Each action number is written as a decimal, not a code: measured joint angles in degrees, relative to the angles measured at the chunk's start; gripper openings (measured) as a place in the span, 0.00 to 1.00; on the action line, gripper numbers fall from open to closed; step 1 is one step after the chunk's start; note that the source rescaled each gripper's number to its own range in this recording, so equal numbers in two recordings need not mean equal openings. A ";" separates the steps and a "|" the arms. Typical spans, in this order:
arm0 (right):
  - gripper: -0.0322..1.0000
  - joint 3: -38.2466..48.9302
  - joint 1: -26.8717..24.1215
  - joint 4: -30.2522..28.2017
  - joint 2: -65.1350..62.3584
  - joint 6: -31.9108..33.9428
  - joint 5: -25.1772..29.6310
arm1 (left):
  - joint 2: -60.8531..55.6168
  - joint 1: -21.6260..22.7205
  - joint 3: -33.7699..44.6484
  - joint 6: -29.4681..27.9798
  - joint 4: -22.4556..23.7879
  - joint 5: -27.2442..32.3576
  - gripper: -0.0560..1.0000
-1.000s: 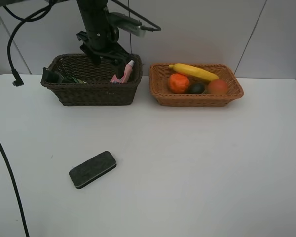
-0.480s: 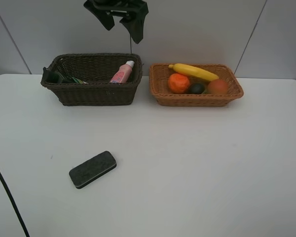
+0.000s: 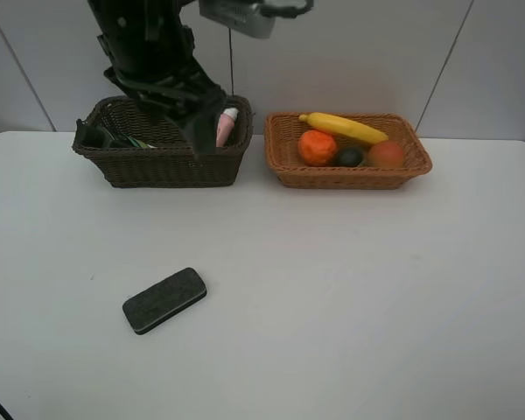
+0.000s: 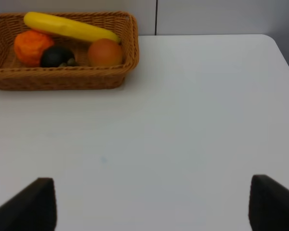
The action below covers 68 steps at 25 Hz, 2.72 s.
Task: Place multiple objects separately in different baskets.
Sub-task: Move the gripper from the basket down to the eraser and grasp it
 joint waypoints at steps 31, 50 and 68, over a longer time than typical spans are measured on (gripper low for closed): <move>1.00 0.00 0.00 0.00 0.00 0.00 0.00 | 11.87 0.00 29.86 10.89 -2.90 -23.86 1.00; 1.00 0.00 0.00 0.00 0.00 0.00 0.00 | 14.41 0.00 29.93 10.95 -2.55 -26.70 1.00; 1.00 0.00 0.00 0.00 0.00 0.00 0.00 | 15.91 -0.08 29.43 10.89 -1.72 -25.05 0.97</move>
